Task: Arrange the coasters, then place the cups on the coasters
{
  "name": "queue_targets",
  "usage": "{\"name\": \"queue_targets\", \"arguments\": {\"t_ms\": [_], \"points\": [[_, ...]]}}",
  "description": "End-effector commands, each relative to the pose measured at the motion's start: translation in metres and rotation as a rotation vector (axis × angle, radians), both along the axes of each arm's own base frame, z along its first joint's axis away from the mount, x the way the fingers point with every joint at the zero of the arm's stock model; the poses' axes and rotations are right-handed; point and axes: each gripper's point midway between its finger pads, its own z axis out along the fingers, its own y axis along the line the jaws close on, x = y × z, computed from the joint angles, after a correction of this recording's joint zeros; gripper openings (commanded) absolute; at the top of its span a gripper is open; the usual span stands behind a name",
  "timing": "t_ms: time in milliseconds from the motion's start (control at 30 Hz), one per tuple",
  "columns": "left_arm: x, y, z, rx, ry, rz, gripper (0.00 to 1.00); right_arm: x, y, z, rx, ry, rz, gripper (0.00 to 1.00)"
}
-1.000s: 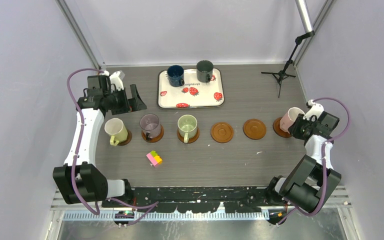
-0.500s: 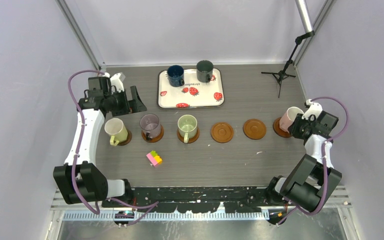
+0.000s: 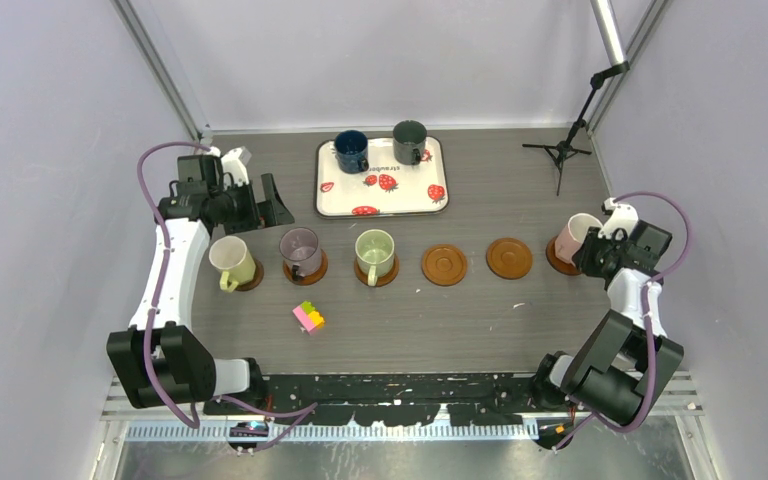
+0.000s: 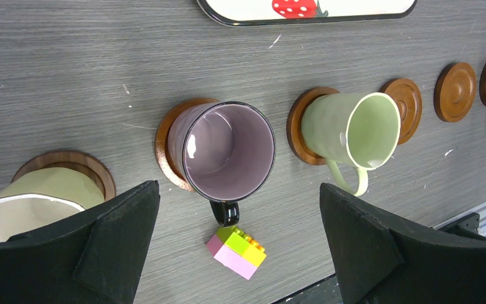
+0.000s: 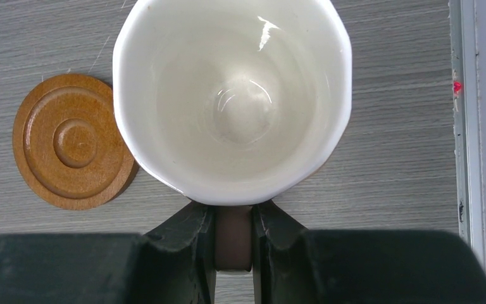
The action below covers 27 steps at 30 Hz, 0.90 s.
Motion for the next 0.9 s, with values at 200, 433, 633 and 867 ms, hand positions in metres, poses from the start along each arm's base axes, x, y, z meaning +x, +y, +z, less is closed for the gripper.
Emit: {"name": "queue_targets", "arguments": {"t_ms": [200,433,633,867], "points": [[0.0044,0.0004,0.0128,-0.003,-0.066,-0.011,1.00,0.0035,-0.0011,0.0210,-0.068,-0.055,0.034,0.09],[0.0032,0.0001,0.0113,-0.004,-0.062,-0.012,1.00,0.0024,-0.0036,0.0237,-0.070,-0.041,0.017,0.27],[0.0037,0.0001,0.0112,-0.004,-0.062,-0.012,1.00,0.0012,-0.0041,0.0250,-0.072,-0.035,0.015,0.54],[0.0033,0.0005,0.0115,-0.003,-0.063,-0.012,1.00,-0.0010,-0.0026,0.0284,-0.073,-0.026,0.025,0.68]]}}
